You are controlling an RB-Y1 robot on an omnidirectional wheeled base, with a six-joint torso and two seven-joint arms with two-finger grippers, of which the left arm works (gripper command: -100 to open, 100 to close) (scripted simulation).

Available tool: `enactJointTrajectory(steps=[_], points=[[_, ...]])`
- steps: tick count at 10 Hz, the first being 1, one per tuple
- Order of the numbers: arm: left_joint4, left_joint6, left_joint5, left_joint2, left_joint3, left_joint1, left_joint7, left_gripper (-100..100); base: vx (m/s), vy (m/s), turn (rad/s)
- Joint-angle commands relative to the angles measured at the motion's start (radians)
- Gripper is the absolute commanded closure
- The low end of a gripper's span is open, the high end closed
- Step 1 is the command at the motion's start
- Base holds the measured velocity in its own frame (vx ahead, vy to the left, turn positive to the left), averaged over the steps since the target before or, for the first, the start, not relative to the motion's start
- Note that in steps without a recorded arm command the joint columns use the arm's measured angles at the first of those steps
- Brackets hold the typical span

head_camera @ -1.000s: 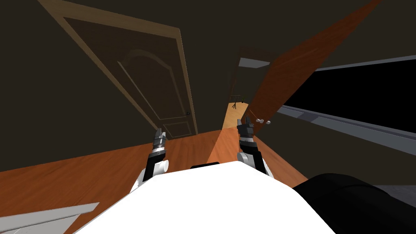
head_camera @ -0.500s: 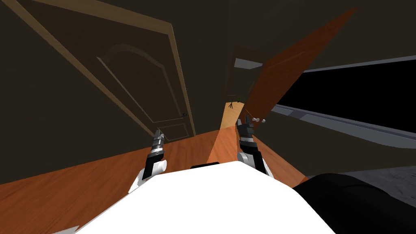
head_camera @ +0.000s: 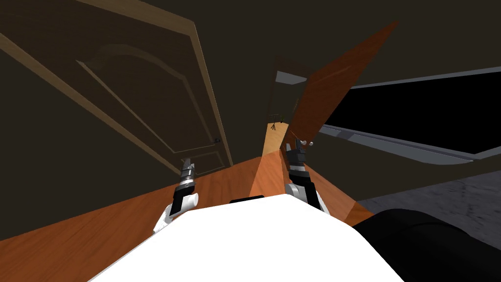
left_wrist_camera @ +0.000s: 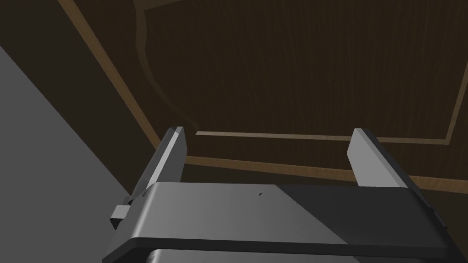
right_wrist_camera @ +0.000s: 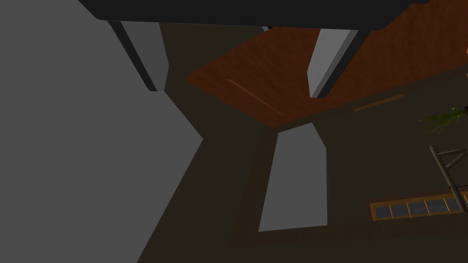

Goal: Push the door open

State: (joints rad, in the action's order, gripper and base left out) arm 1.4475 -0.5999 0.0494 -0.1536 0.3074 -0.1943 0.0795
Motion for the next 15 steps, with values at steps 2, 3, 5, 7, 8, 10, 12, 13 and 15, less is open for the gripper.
enactJointTrajectory(steps=[2,3,5,7,8,10,12,13,15], points=[[-0.075,-0.006,-0.002,-0.014,0.03,0.031,-0.008,-100,0.062,0.021,-0.092],[-0.085,-0.006,-0.002,-0.014,0.03,0.031,-0.008,-100,0.044,0.021,-0.074],[-0.151,-0.015,-0.005,-0.03,0.068,0.067,-0.017,-100,0.061,0.024,-0.165],[-0.208,-0.019,-0.006,-0.037,0.086,0.084,-0.022,-100,0.057,0.024,-0.104],[-0.237,-0.024,-0.007,-0.045,0.104,0.101,-0.026,-100,0.075,0.027,-0.205],[-0.286,-0.028,-0.009,-0.052,0.122,0.119,-0.031,-100,0.051,0.033,-0.107],[-0.365,-0.036,-0.011,-0.067,0.157,0.152,-0.04,-100,0.072,0.039,-0.209],[-0.402,-0.04,-0.013,-0.074,0.174,0.168,-0.044,-100,0.096,0.062,-0.204],[-0.444,-0.044,-0.014,-0.081,0.191,0.185,-0.049,-100,0.052,0.037,-0.072]])
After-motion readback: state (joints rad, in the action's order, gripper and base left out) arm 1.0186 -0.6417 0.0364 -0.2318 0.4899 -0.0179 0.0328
